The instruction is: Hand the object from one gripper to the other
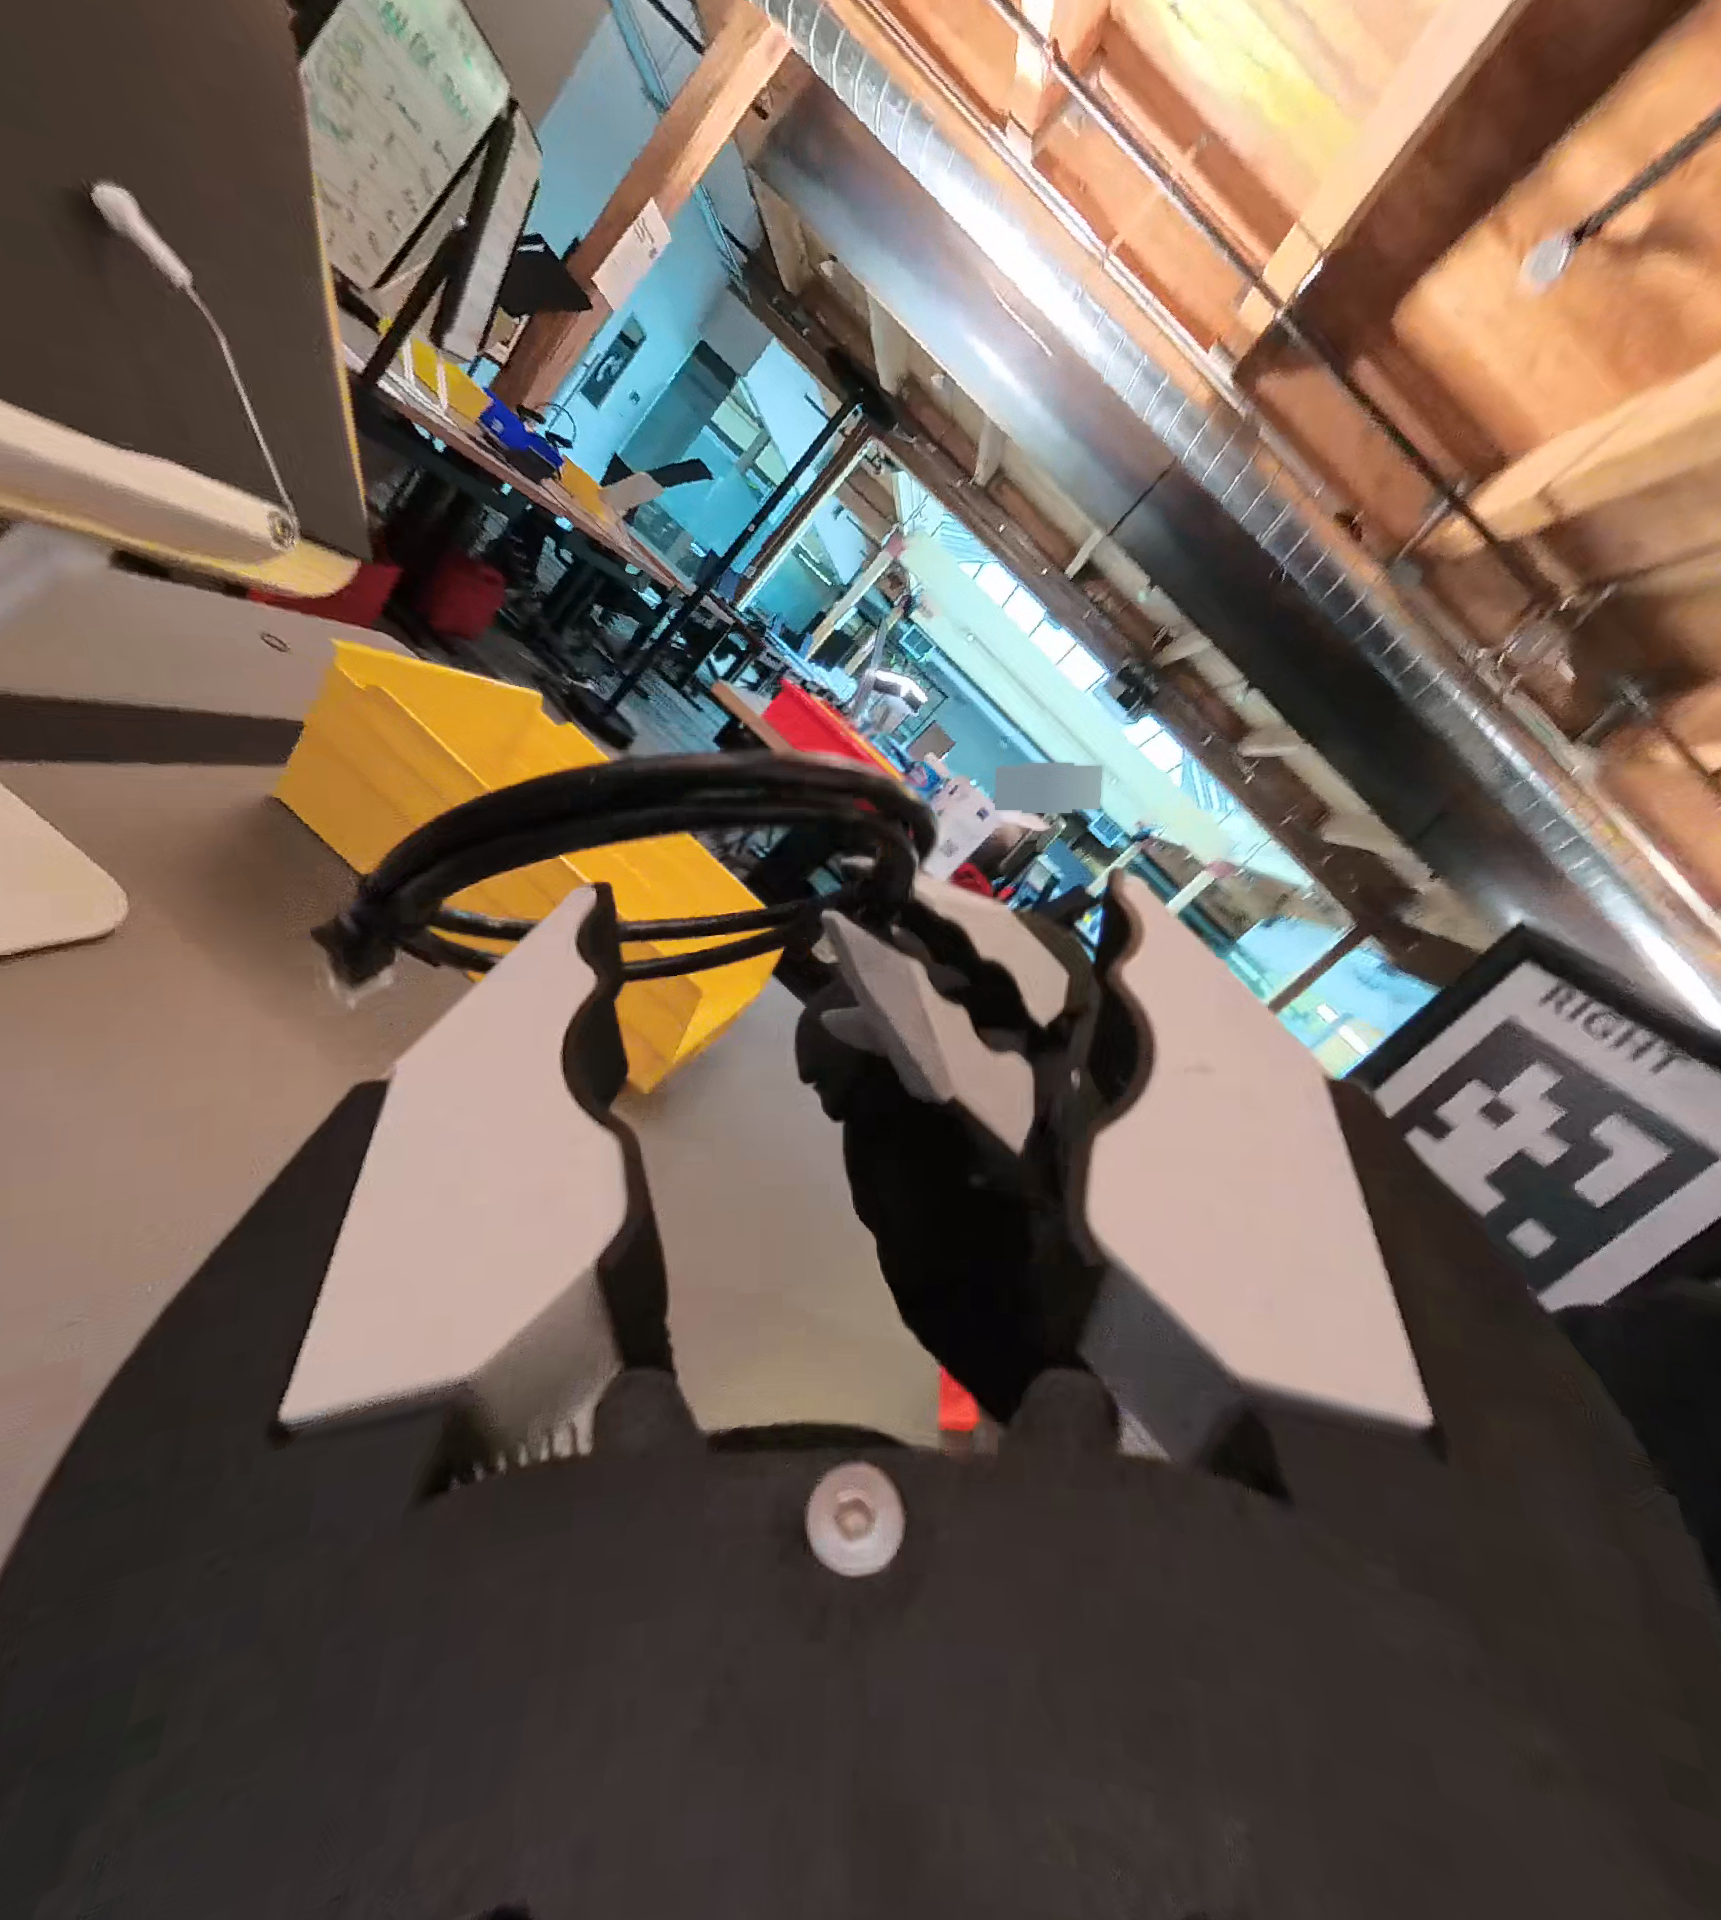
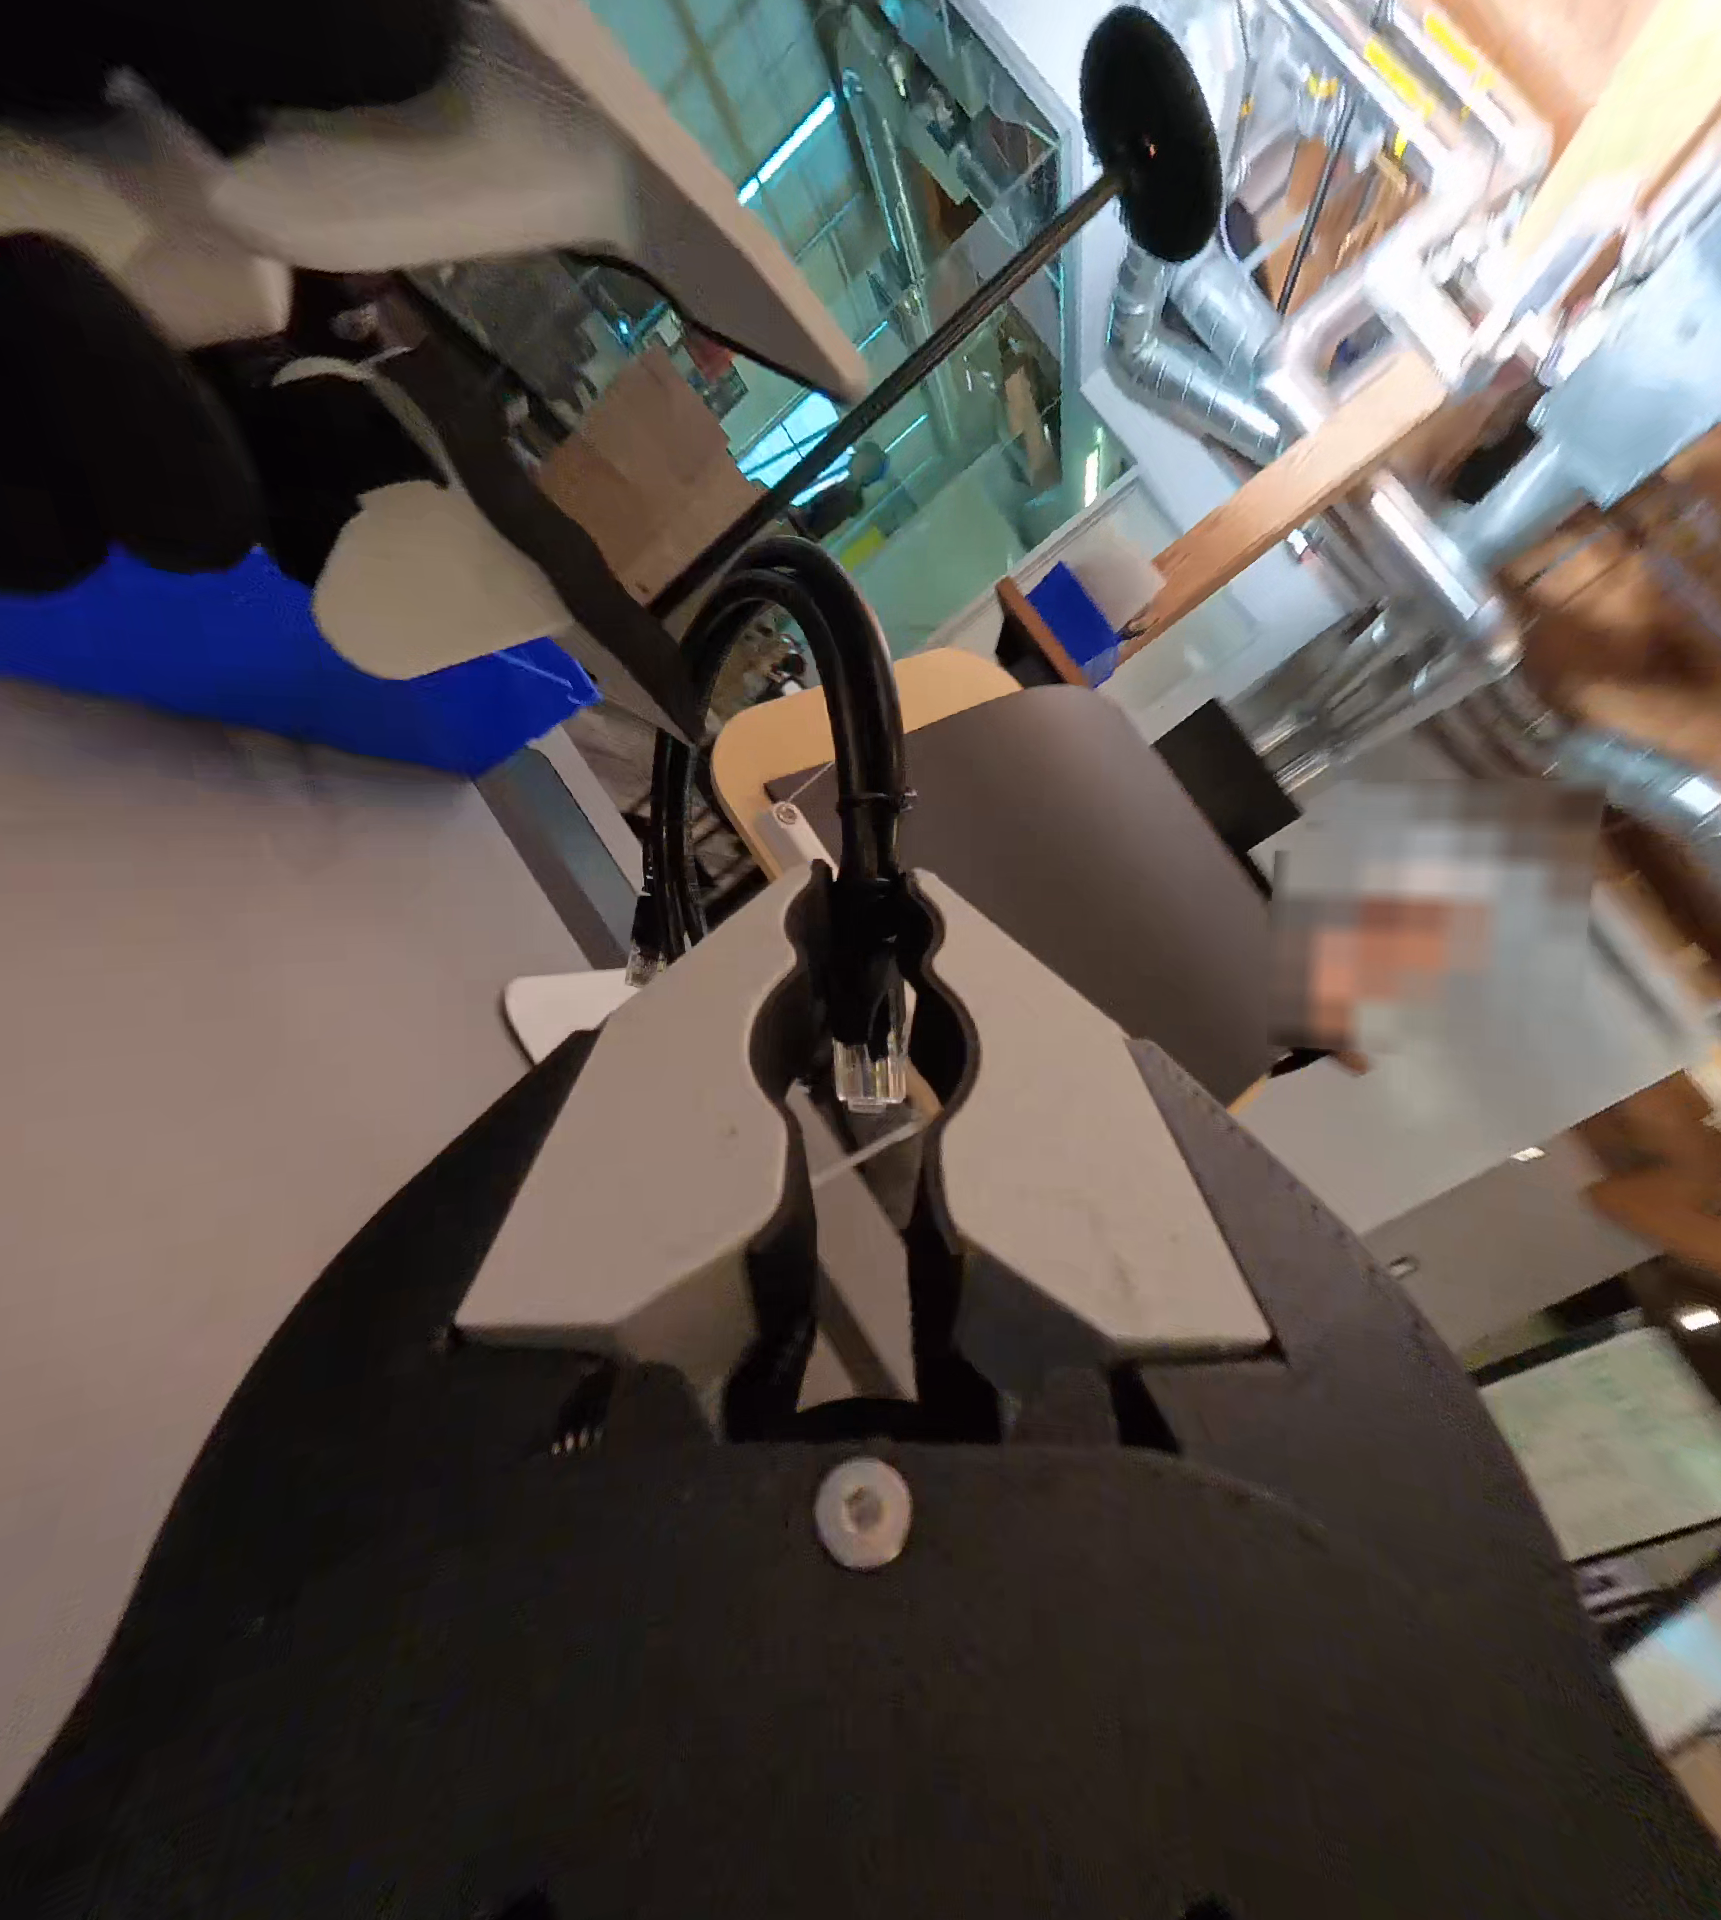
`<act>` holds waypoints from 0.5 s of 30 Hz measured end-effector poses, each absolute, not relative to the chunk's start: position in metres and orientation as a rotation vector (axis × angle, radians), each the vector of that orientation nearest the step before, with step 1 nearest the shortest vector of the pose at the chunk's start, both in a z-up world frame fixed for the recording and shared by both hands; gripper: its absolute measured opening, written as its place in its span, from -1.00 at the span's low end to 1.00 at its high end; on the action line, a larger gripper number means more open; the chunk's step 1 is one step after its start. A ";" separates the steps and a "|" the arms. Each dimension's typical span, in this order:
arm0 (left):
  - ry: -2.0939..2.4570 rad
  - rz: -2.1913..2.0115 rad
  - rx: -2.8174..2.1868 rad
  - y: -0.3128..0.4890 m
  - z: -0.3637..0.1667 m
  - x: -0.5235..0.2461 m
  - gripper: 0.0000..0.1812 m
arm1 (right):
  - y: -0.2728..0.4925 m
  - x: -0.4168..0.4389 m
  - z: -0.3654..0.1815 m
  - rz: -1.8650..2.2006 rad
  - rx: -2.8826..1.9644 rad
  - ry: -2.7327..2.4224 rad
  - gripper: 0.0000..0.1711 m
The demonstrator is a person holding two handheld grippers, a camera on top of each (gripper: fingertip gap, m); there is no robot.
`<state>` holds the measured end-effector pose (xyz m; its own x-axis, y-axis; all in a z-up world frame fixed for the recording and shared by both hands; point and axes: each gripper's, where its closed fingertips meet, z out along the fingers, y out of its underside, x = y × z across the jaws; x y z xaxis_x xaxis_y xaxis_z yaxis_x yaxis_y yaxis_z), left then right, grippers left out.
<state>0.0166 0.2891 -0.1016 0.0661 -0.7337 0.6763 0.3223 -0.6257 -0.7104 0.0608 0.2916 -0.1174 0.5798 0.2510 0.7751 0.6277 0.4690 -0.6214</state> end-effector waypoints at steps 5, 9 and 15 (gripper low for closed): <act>0.309 -1.750 -1.602 0.301 -0.116 0.017 -0.15 | 0.280 0.049 -0.124 -0.531 -0.953 -1.101 -0.89; 0.288 -1.802 -1.592 0.302 -0.124 0.015 -0.51 | 0.278 0.045 -0.133 -0.598 -0.915 -1.157 -0.89; 0.355 -1.801 -1.550 0.297 -0.124 0.016 -0.80 | 0.286 0.044 -0.153 -0.575 -0.964 -1.225 -0.86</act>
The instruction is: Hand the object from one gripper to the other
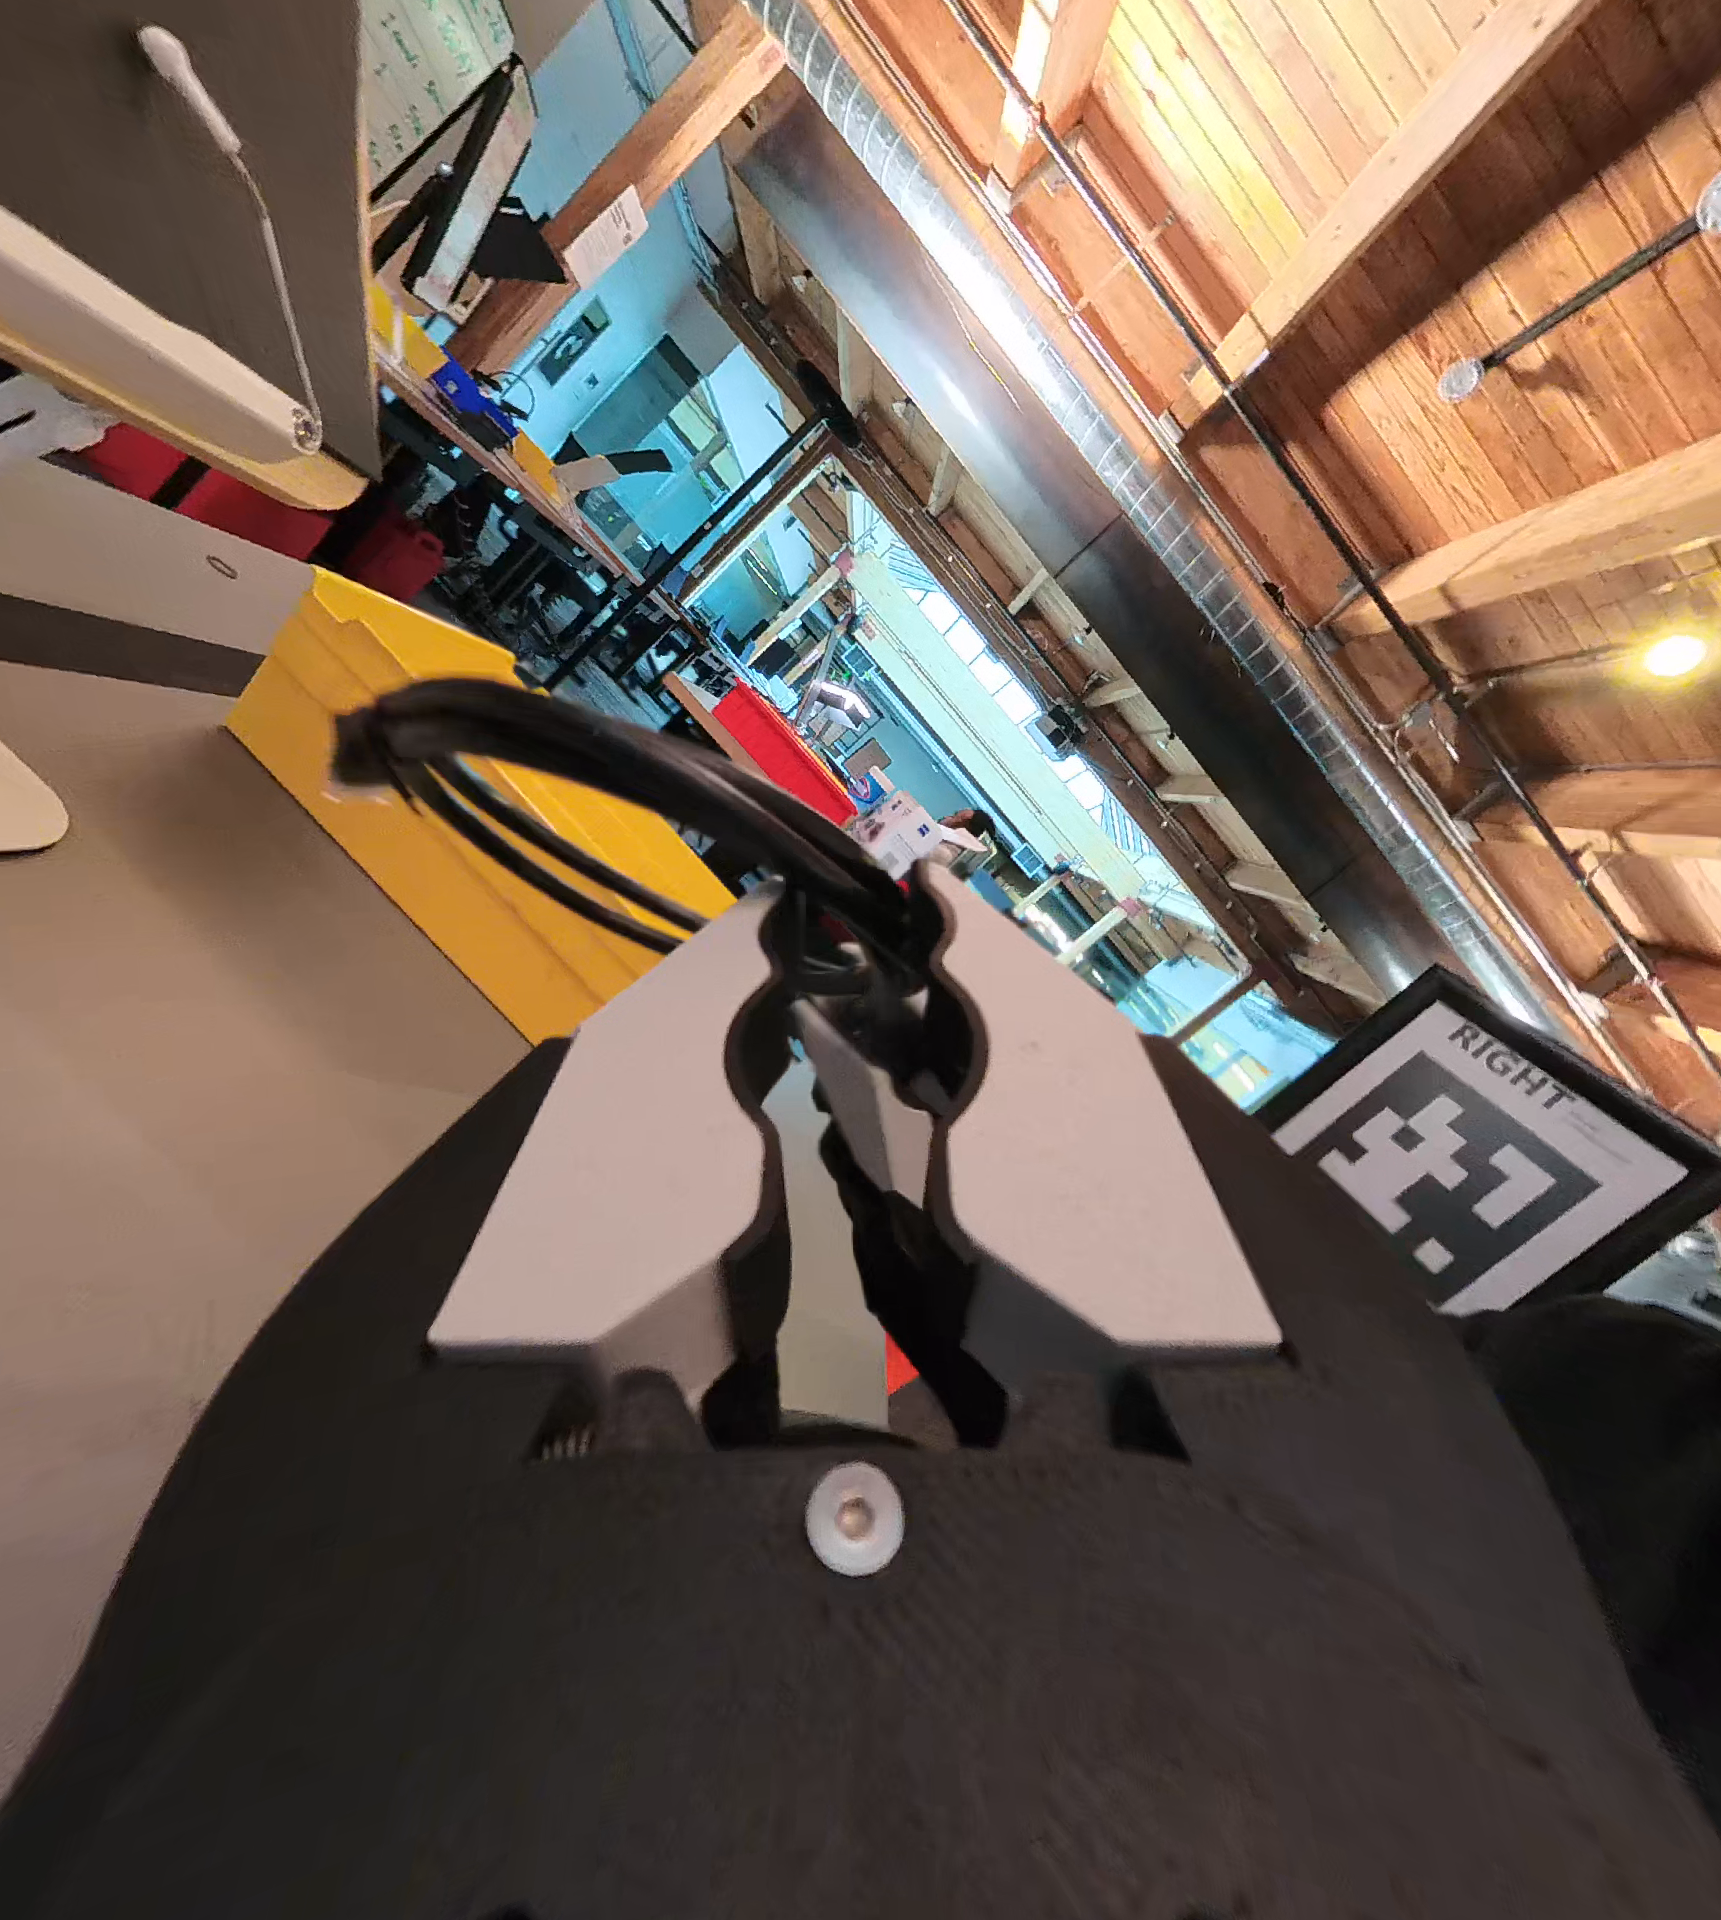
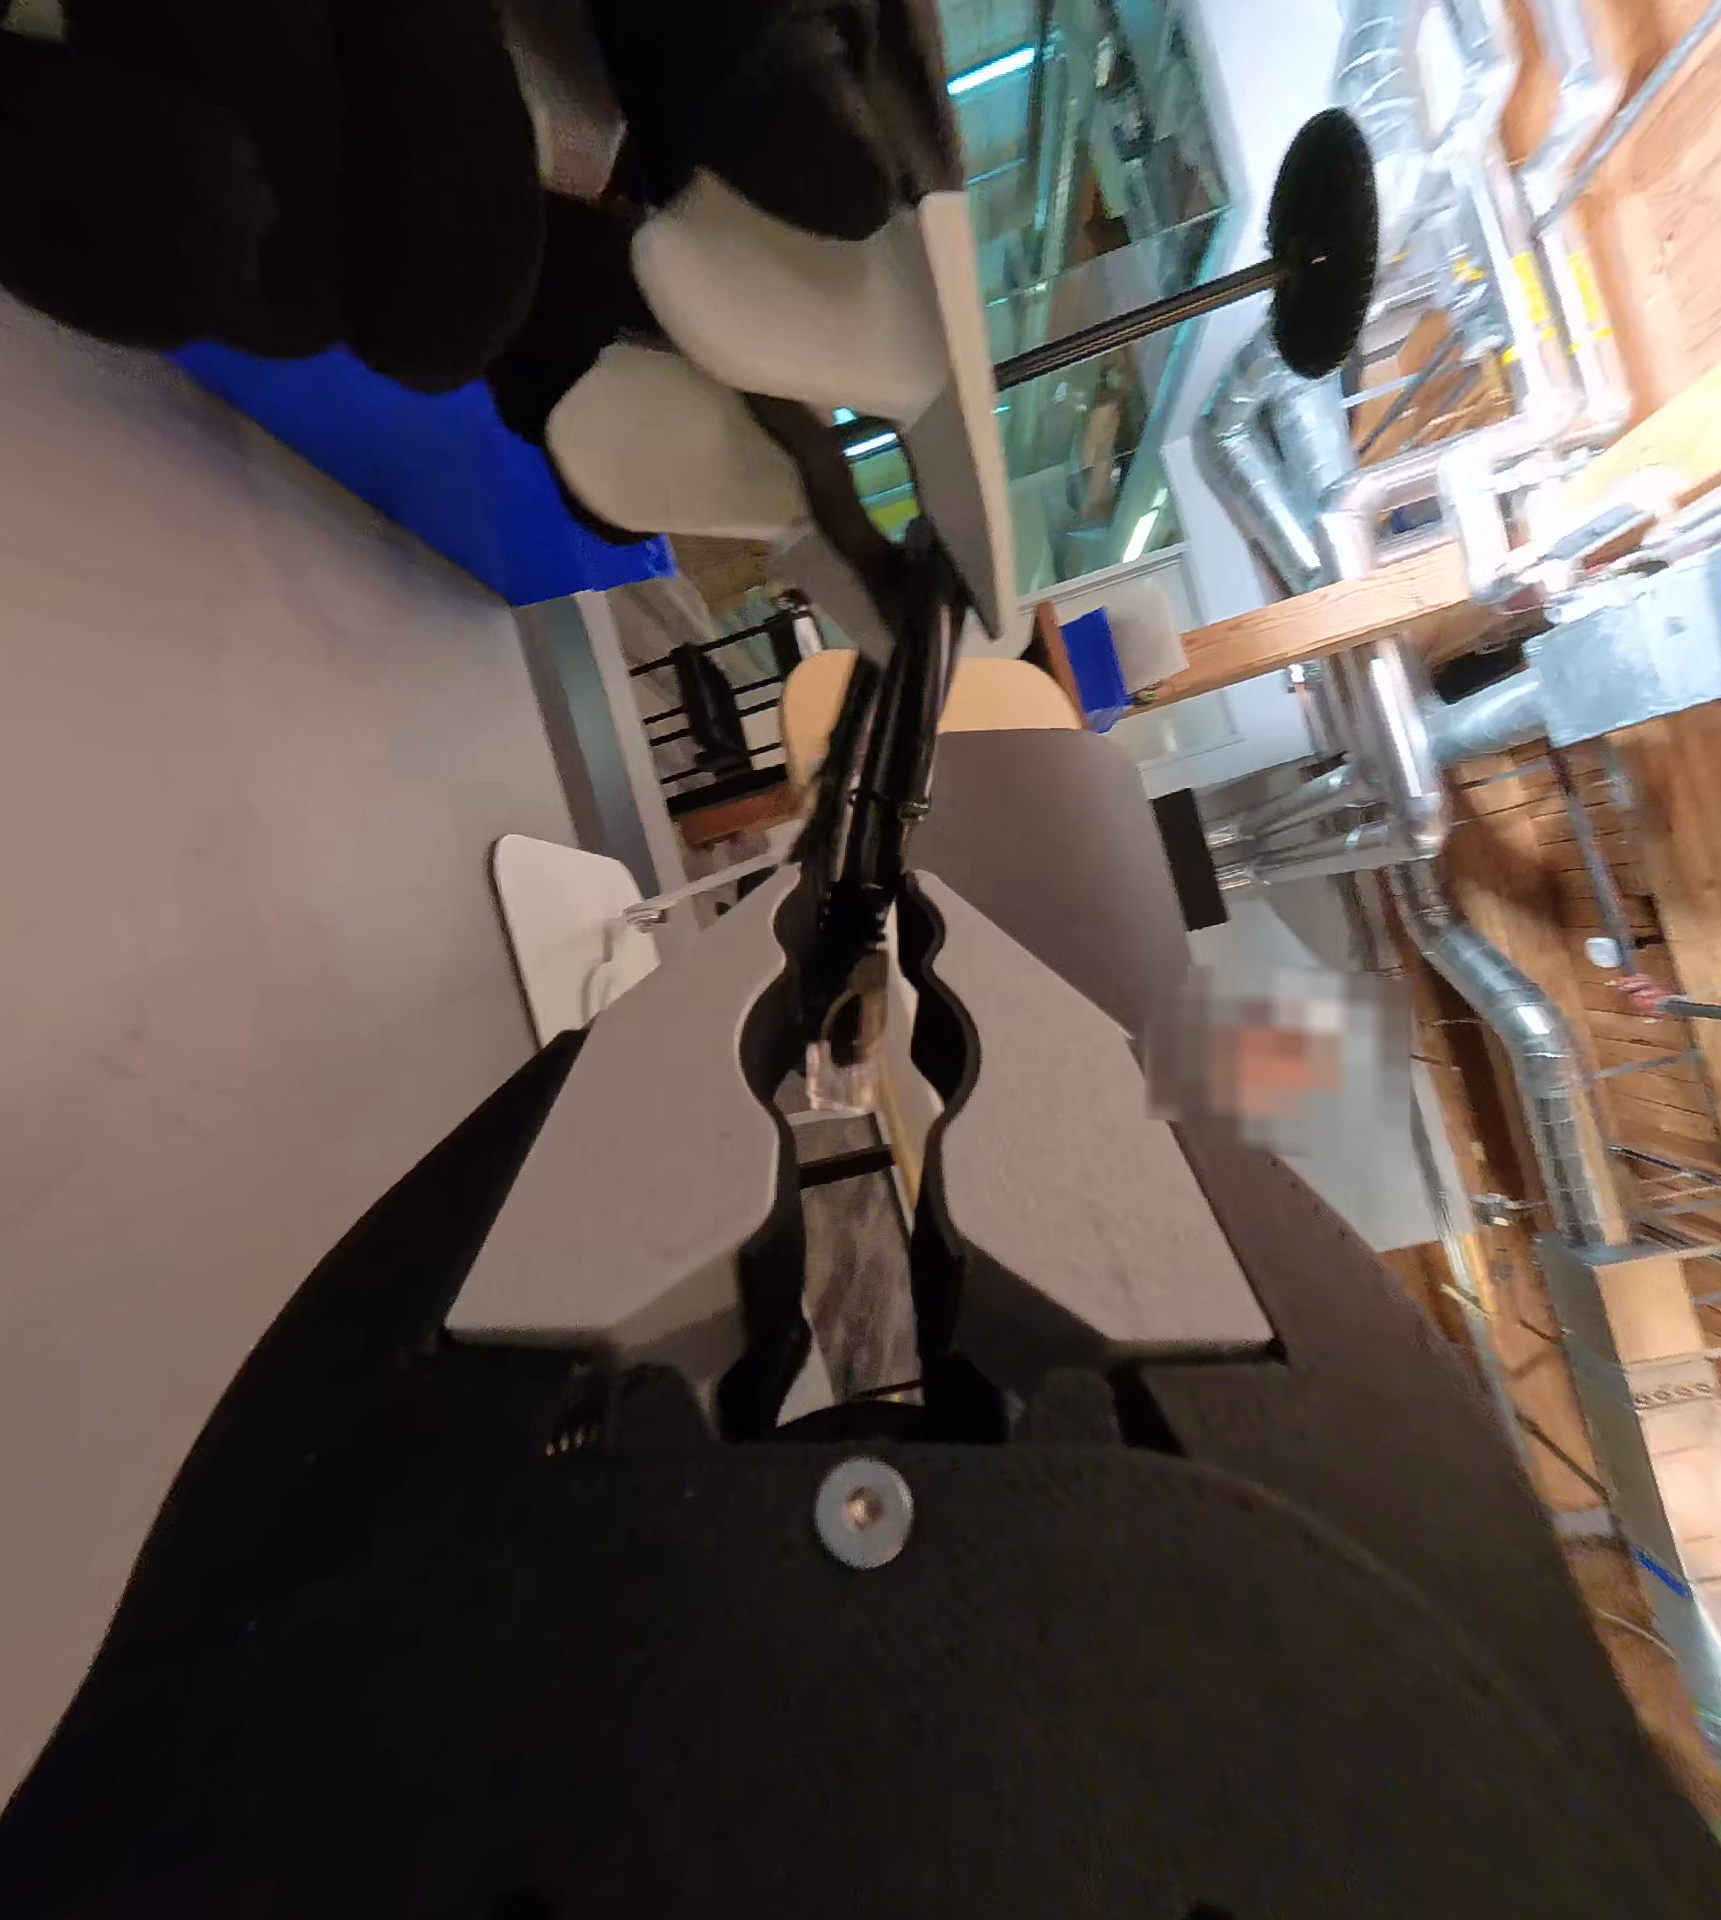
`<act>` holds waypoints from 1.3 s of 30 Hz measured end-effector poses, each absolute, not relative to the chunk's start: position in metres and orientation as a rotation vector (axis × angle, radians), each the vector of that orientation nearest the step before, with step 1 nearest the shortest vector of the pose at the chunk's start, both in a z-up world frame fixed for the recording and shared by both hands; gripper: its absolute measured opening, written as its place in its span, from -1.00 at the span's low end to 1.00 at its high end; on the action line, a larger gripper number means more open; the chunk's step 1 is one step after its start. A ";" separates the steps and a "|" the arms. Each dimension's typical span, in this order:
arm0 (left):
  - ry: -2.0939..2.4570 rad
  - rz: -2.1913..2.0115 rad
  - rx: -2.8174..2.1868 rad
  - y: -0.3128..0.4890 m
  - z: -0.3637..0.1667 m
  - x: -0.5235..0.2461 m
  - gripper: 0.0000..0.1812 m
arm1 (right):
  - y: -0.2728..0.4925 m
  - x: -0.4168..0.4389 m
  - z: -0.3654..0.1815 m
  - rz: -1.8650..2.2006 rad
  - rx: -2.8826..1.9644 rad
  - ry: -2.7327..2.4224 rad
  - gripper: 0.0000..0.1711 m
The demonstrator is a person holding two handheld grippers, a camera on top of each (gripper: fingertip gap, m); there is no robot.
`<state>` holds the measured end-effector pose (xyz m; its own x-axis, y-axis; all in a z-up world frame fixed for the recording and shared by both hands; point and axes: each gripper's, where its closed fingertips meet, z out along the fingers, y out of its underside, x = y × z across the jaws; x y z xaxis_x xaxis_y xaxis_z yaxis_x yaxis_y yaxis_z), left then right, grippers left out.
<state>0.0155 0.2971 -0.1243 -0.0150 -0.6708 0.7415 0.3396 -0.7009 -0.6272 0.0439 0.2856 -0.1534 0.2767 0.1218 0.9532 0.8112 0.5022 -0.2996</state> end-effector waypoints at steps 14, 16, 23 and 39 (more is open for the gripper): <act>1.032 -1.623 -1.558 0.254 -0.136 0.012 -0.91 | 0.277 0.058 -0.140 0.243 -1.250 -1.110 -0.47; 1.187 -1.629 -1.496 0.235 -0.133 0.012 -0.91 | 0.284 0.064 -0.137 0.416 -1.326 -1.063 -0.29; 1.625 -1.554 -1.384 0.183 -0.136 0.012 -0.91 | 0.282 0.074 -0.133 0.523 -1.270 -1.175 -0.23; 1.652 -1.402 -1.595 0.199 -0.164 0.027 -0.76 | 0.281 0.062 -0.148 -0.027 -1.234 -1.398 -0.87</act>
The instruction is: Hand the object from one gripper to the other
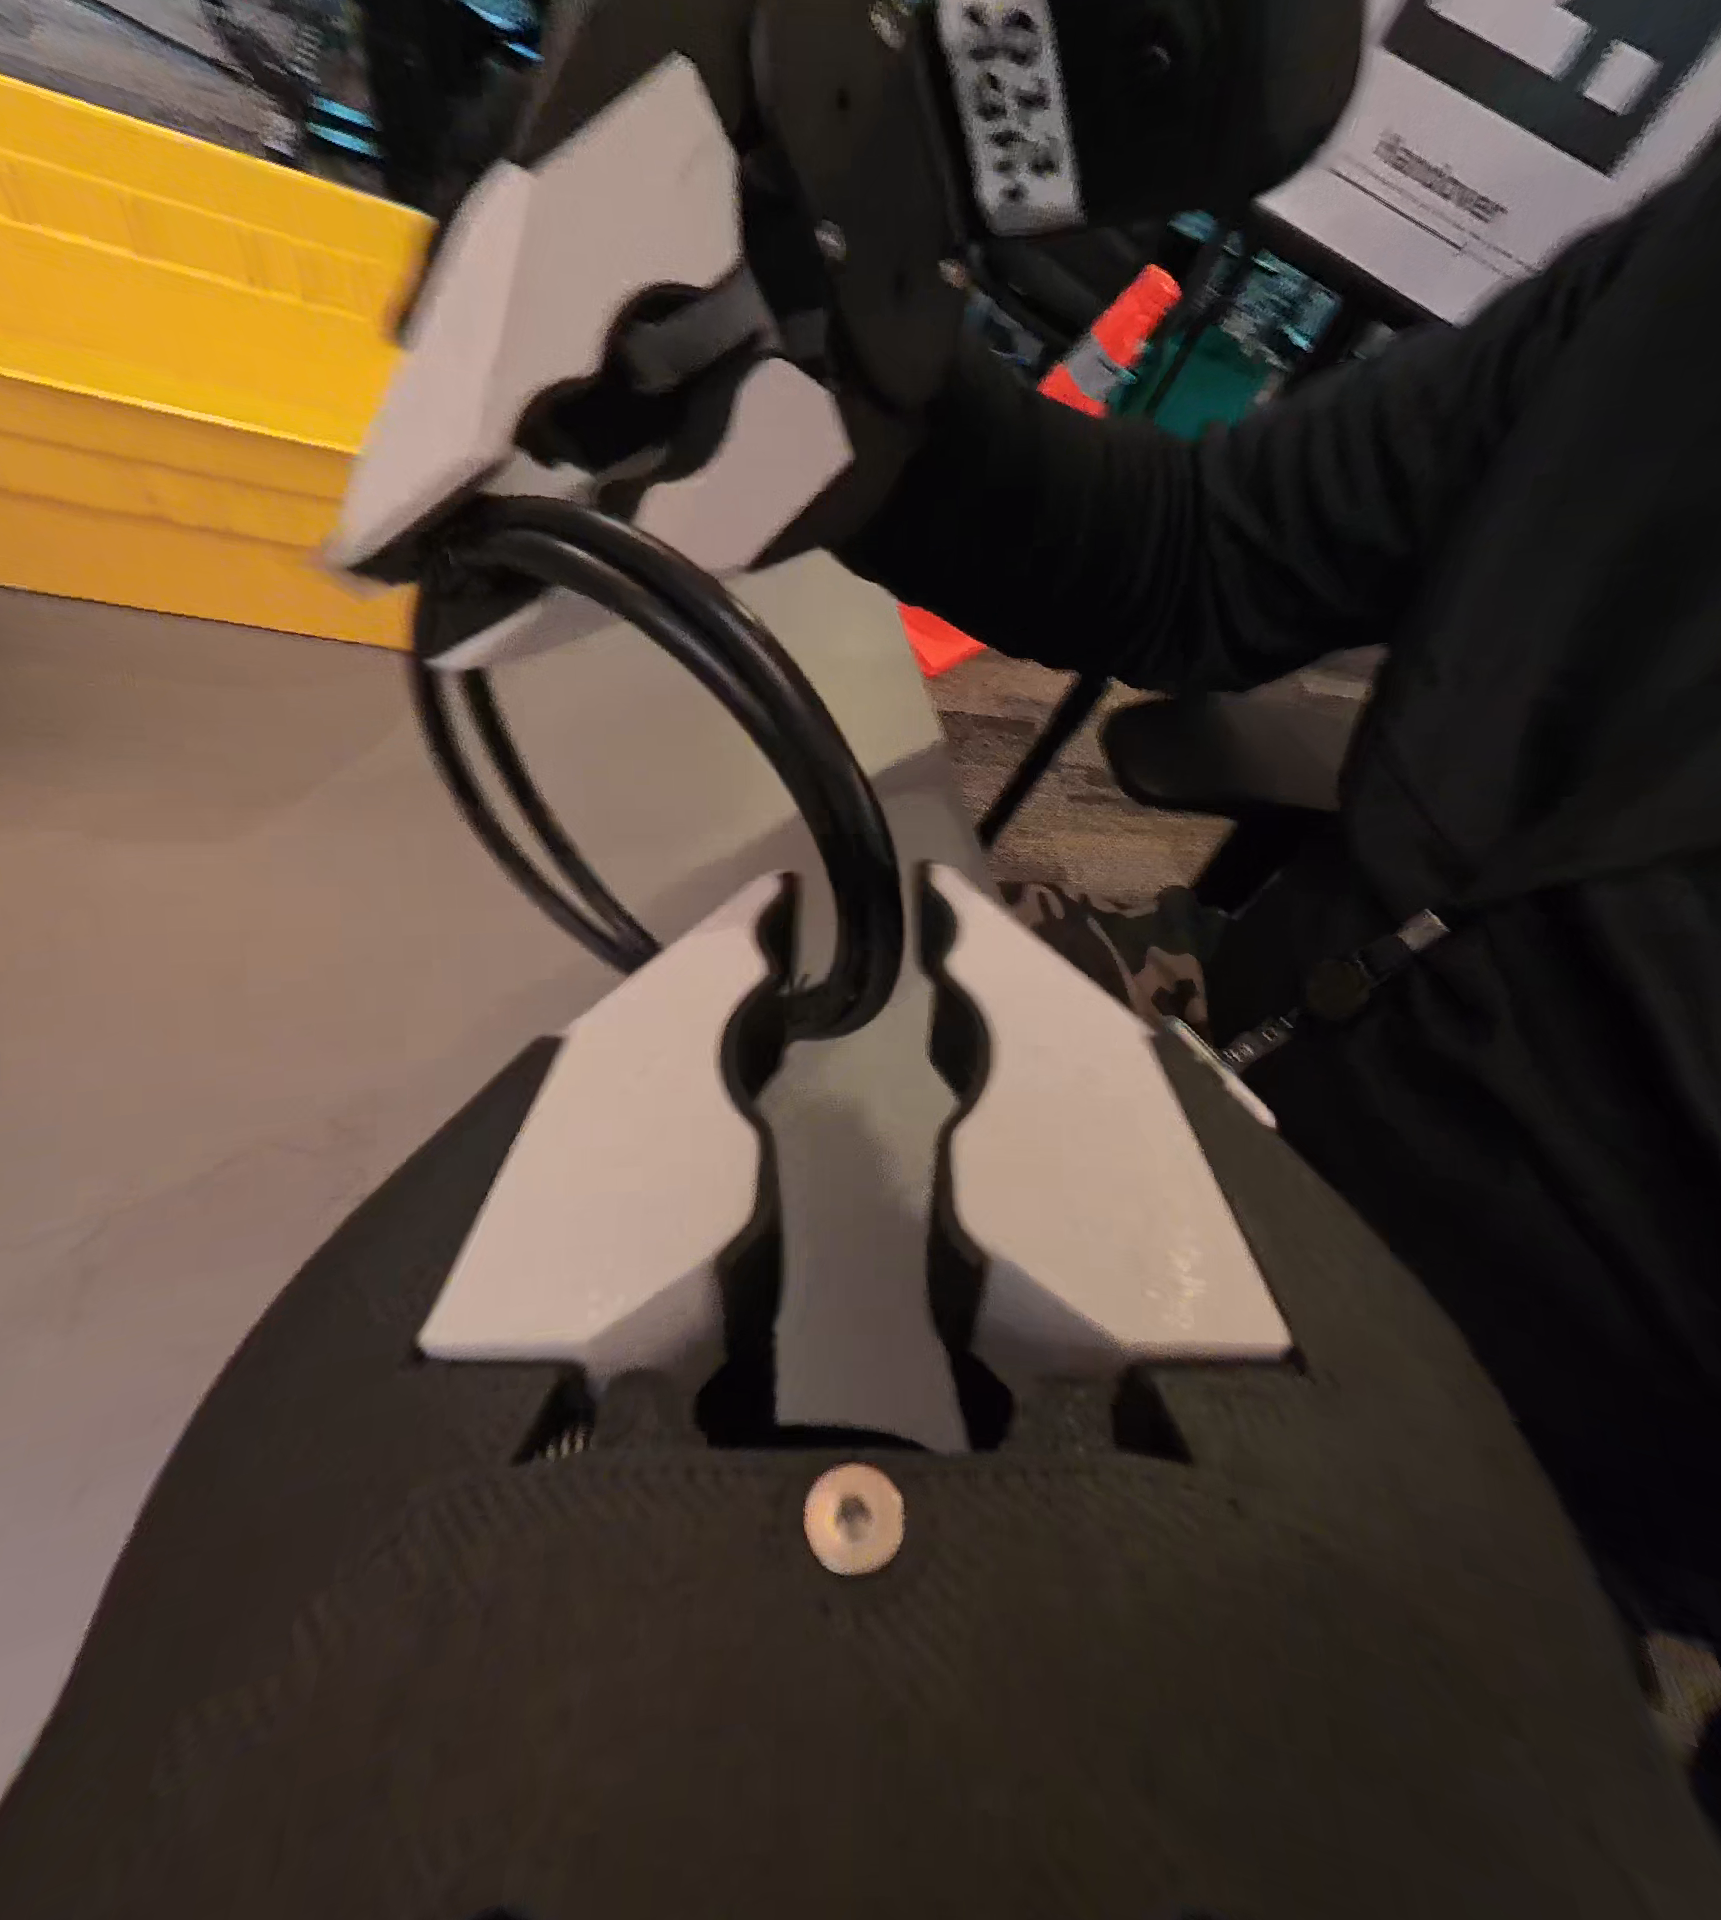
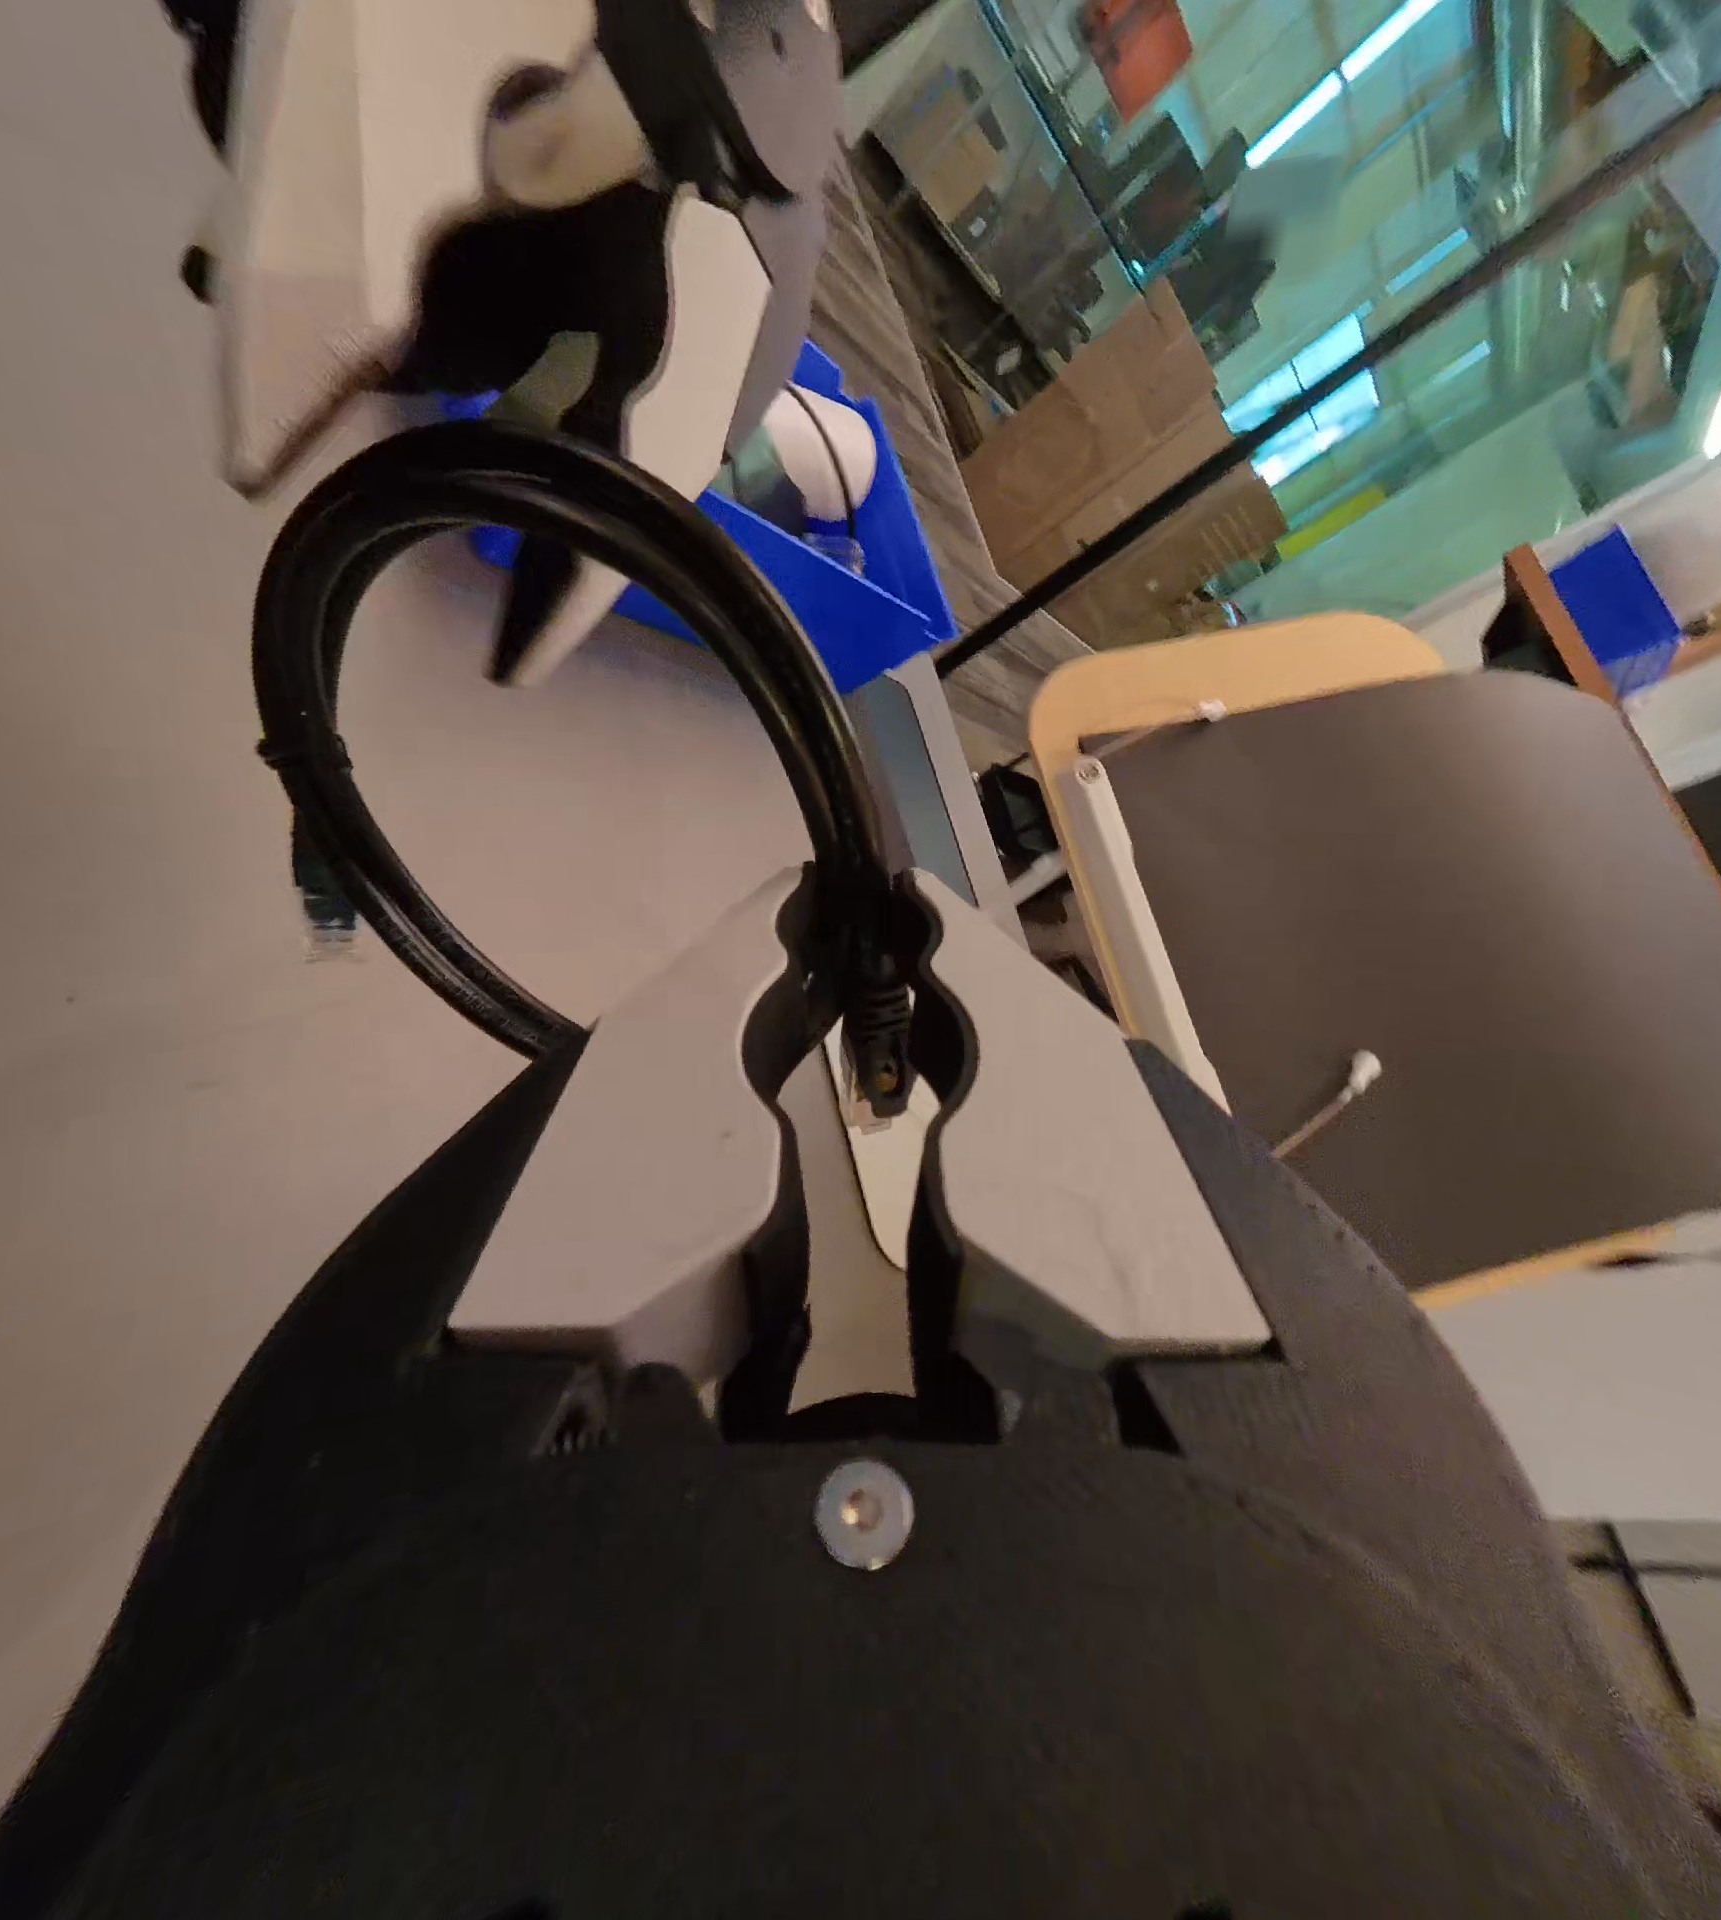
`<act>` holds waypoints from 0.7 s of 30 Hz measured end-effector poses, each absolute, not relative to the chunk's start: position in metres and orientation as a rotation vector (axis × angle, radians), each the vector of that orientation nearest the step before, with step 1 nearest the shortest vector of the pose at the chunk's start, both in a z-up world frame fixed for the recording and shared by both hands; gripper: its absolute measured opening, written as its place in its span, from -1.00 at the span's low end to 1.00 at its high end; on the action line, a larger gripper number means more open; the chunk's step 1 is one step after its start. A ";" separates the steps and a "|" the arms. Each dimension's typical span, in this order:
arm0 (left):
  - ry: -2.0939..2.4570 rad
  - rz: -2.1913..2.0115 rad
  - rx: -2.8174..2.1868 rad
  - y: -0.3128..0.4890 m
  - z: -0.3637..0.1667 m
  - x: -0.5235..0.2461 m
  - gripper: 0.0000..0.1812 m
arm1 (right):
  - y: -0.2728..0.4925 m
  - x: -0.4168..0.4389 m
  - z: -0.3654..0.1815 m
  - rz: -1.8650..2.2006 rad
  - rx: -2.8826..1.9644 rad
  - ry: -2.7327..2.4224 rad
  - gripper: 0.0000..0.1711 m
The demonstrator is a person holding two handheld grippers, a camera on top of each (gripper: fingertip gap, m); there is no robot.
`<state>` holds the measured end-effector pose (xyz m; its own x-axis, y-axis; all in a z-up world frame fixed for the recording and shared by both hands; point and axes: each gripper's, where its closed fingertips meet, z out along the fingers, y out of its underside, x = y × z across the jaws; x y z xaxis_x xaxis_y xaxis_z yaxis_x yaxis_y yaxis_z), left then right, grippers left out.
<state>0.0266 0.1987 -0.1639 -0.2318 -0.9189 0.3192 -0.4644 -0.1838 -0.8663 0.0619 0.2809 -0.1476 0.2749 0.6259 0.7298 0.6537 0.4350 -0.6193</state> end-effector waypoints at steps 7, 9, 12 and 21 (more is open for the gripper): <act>1.370 -1.282 -1.579 0.241 -0.129 0.014 -0.23 | 0.330 0.153 -0.117 -0.097 -1.467 -1.098 -0.87; 1.351 -1.210 -1.609 0.248 -0.131 0.005 -0.30 | 0.351 0.198 -0.109 -0.175 -1.547 -0.993 -0.87; 1.353 -1.060 -1.703 0.258 -0.148 -0.011 -0.36 | 0.385 0.273 -0.112 -0.390 -1.675 -0.907 -0.87; 1.389 -0.854 -1.832 0.259 -0.187 -0.052 -0.40 | 0.456 0.411 -0.198 -0.750 -2.122 -0.898 -0.87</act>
<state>-0.0519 0.2593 -0.1874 0.2171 -0.9709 0.1009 -0.5279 -0.2038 -0.8245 0.4110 0.4560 -0.1976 0.5915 0.3652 0.7189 0.7725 -0.5121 -0.3755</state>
